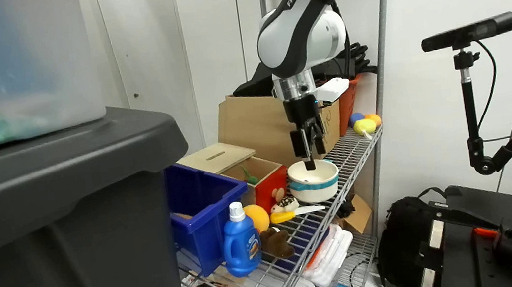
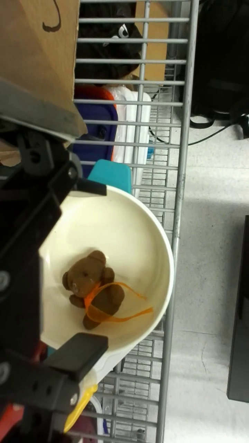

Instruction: Remove the brown plush toy from the white pot and place it on the right side of the rack

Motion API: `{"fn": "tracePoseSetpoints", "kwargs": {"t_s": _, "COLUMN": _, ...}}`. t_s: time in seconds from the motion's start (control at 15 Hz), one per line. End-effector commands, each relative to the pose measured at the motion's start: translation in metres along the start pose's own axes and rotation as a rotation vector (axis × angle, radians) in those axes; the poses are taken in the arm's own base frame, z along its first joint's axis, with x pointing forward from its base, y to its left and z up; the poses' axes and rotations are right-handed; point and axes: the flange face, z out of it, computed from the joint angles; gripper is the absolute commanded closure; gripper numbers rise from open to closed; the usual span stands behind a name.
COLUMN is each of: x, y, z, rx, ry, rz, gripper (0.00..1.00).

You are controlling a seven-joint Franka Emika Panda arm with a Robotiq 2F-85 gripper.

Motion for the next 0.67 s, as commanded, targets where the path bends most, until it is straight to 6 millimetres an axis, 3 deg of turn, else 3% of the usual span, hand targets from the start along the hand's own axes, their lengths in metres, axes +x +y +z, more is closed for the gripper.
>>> {"fn": "tracePoseSetpoints", "kwargs": {"t_s": 0.0, "x": 0.012, "y": 0.001, "z": -0.002, "rx": 0.027, "ry": -0.007, "rz": -0.026, "gripper": 0.0}}
{"fn": "tracePoseSetpoints", "kwargs": {"t_s": 0.6, "x": 0.03, "y": -0.019, "z": 0.003, "rx": 0.049, "ry": -0.012, "rz": -0.062, "gripper": 0.0}}
